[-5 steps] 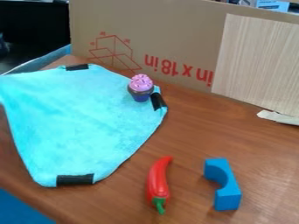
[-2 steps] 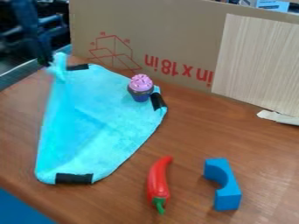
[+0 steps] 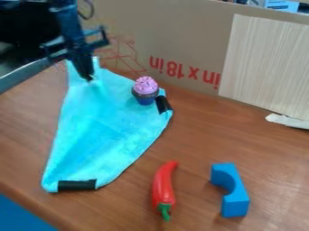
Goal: Fold the cloth from bottom left to top right
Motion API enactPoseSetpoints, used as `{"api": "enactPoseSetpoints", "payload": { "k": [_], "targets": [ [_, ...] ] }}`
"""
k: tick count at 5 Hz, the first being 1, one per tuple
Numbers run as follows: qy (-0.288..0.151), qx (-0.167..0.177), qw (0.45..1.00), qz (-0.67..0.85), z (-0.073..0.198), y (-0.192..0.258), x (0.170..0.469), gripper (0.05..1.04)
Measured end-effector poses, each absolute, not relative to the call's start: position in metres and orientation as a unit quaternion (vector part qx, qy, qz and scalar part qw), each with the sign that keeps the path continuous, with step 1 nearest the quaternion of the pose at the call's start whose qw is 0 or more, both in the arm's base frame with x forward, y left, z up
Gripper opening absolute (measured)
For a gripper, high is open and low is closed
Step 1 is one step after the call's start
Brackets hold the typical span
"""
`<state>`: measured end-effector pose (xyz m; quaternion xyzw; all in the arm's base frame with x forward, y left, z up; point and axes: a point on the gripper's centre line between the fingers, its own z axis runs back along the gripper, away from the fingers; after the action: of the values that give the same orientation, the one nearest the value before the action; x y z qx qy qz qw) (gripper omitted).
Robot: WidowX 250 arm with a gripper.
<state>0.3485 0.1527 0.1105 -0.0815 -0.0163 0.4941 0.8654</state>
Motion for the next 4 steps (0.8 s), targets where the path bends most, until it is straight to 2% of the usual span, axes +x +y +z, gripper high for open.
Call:
{"api": "enactPoseSetpoints", "payload": {
  "k": [4],
  "targets": [
    [-0.007,-0.071,0.86,0.506,0.132,0.078,0.395,0.05]
  ]
}}
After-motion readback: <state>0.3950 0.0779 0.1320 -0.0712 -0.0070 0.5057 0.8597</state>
